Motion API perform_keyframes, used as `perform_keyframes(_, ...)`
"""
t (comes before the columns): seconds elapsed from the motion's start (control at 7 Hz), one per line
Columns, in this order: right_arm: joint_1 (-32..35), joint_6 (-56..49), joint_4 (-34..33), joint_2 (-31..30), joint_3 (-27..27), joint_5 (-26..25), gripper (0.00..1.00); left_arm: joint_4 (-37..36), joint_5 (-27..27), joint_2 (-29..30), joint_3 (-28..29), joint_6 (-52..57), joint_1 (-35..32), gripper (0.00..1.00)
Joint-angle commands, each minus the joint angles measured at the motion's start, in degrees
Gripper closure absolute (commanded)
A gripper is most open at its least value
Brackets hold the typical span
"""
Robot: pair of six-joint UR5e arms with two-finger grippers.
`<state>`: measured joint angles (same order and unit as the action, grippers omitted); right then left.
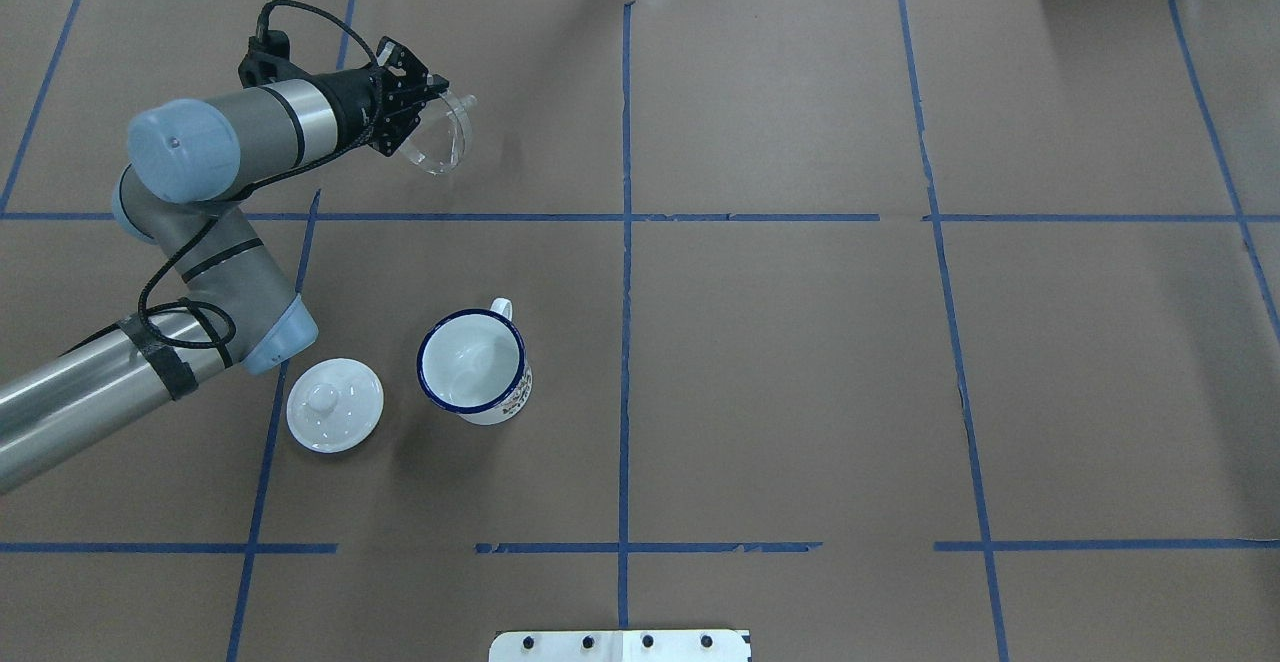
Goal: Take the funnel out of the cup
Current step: 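Carry the funnel farther from the robot and set it on the table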
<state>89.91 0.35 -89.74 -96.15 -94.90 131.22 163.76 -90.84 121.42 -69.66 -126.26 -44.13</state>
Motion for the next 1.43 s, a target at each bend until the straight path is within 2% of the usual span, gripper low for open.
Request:
perform_keyframes(0.0,0.00,0.00,0.00,0.00,-0.03,0.00,0.00,2.26,0.05,-1.01,1.62,-0.12,0.45,1.00)
perform_keyframes(0.71,0.00,0.00,0.00,0.00,-0.03,0.00,0.00,3.50,0.31,0.04,4.53,-0.21,0.71,1.00)
perform_keyframes(0.86,0.00,0.00,0.00,0.00,0.06,0.00,0.00,3.50,0.84,0.13,4.53,-0.30,0.71,0.58)
perform_keyframes(1.0,0.00,0.00,0.00,0.00,-0.03,0.00,0.00,3.33,0.84,0.30,4.44,-0.21,0.71,0.01)
perform_keyframes(1.14,0.00,0.00,0.00,0.00,-0.03,0.00,0.00,2.89,0.32,0.57,3.14,0.22,0.54,0.00)
perform_keyframes(1.29,0.00,0.00,0.00,0.00,-0.03,0.00,0.00,-1.29,0.14,0.05,-0.88,0.66,0.28,0.00)
